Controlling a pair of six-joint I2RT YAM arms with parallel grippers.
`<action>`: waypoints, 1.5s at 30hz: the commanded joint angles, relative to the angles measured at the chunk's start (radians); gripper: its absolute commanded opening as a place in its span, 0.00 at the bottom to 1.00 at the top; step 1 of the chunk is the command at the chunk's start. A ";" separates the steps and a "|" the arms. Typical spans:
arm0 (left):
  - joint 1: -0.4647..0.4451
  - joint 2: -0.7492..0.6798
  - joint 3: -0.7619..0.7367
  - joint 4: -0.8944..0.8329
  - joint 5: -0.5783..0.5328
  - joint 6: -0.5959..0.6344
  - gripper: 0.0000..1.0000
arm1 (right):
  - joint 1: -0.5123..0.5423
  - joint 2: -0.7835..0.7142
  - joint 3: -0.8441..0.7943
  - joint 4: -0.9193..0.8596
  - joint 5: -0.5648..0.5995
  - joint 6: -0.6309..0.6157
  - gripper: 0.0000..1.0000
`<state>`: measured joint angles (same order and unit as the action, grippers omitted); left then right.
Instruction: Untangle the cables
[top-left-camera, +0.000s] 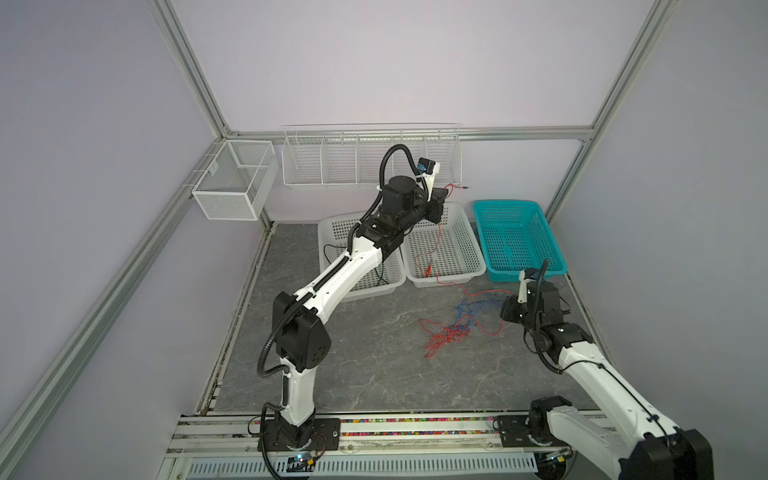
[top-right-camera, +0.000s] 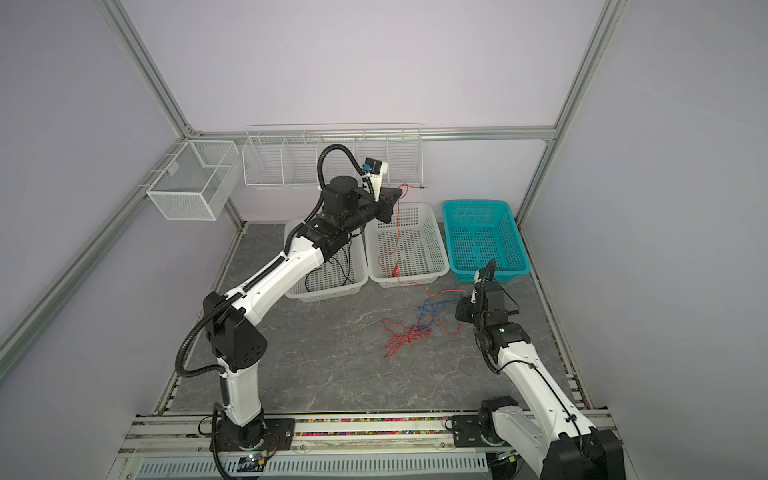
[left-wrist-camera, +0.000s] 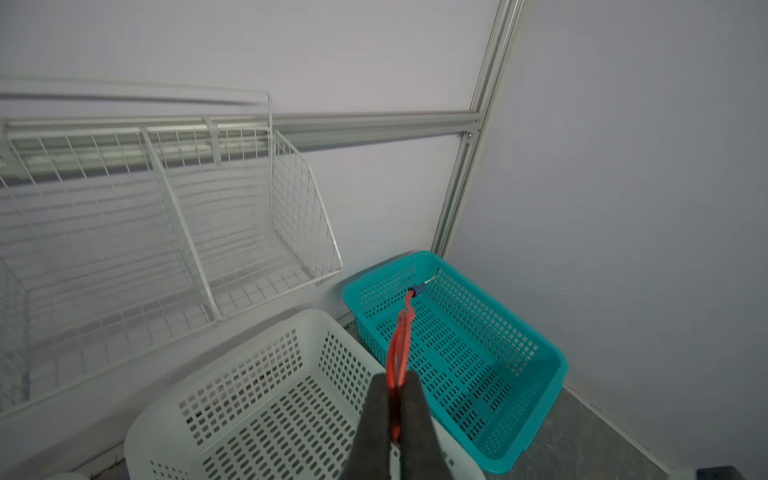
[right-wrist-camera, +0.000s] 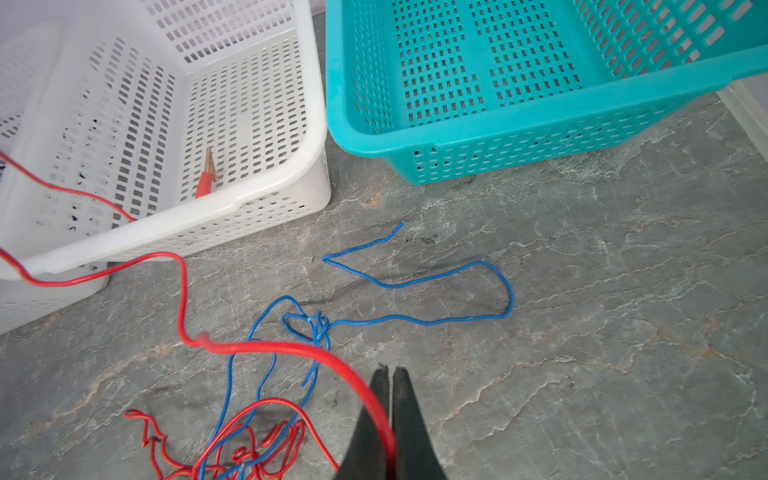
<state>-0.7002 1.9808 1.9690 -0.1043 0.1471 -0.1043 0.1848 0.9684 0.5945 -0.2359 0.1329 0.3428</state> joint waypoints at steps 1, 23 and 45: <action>0.007 0.032 -0.027 0.023 -0.006 -0.011 0.00 | -0.002 -0.037 -0.001 -0.011 -0.014 -0.015 0.06; 0.008 0.211 -0.047 -0.196 -0.166 0.037 0.35 | -0.002 -0.175 0.101 -0.072 -0.006 -0.002 0.06; -0.002 -0.174 -0.651 0.283 0.136 -0.005 0.97 | -0.002 -0.158 0.378 -0.002 -0.207 0.084 0.06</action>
<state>-0.6964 1.8408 1.3838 0.0509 0.1551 -0.0860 0.1848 0.7868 0.9417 -0.3149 -0.0154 0.3912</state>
